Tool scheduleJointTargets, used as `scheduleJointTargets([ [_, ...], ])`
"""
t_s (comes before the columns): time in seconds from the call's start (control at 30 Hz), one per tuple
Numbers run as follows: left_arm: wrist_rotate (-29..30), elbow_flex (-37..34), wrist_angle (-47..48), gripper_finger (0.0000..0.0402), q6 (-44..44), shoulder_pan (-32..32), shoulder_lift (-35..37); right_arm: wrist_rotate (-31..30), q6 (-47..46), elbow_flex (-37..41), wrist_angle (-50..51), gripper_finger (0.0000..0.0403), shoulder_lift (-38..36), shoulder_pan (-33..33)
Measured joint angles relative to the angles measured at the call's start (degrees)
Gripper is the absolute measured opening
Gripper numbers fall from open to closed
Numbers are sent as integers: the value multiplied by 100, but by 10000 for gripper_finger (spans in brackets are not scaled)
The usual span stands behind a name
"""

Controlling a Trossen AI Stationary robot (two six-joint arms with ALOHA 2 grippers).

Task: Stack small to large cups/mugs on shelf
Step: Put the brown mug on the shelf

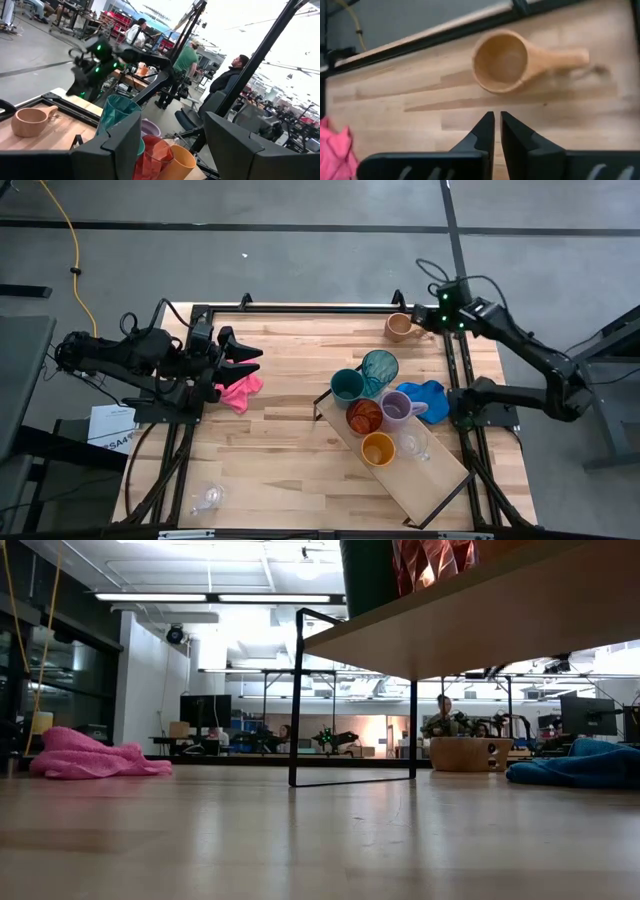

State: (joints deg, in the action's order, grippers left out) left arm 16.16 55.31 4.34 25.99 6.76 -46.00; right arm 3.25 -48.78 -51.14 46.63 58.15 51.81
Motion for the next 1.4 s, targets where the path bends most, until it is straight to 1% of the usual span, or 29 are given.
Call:
scheduleJointTargets([
  [0.2,2,0,0,205,-6,0,0,6,-1562,1006,-1086,42,-2,-6],
  [0.3,2,0,0,205,-6,0,0,40,-1793,1328,-1611,48,-2,-7],
  [0.53,2,0,2,205,-13,0,0,-22,-2474,1703,-1694,49,0,-7],
  [0.67,2,0,2,205,-20,0,0,-125,-2583,1888,-2129,56,0,-7],
  [0.77,2,0,2,205,-19,0,0,-118,-2601,2116,-2653,79,0,-7],
  [0.9,2,0,2,205,-3,0,0,-212,-2863,2316,-2767,124,38,-9],
  [1.03,4,0,2,205,-1,0,0,-306,-3060,2408,-3105,170,271,-9],
  [1.13,4,0,2,205,-1,0,0,-275,-3180,2408,-3588,197,549,-9],
  [1.23,5,0,1,205,1,0,0,-210,-3355,2405,-3861,212,878,-12],
  [1.4,7,0,2,205,5,0,0,-339,-3643,2388,-4013,216,1250,-11],
])
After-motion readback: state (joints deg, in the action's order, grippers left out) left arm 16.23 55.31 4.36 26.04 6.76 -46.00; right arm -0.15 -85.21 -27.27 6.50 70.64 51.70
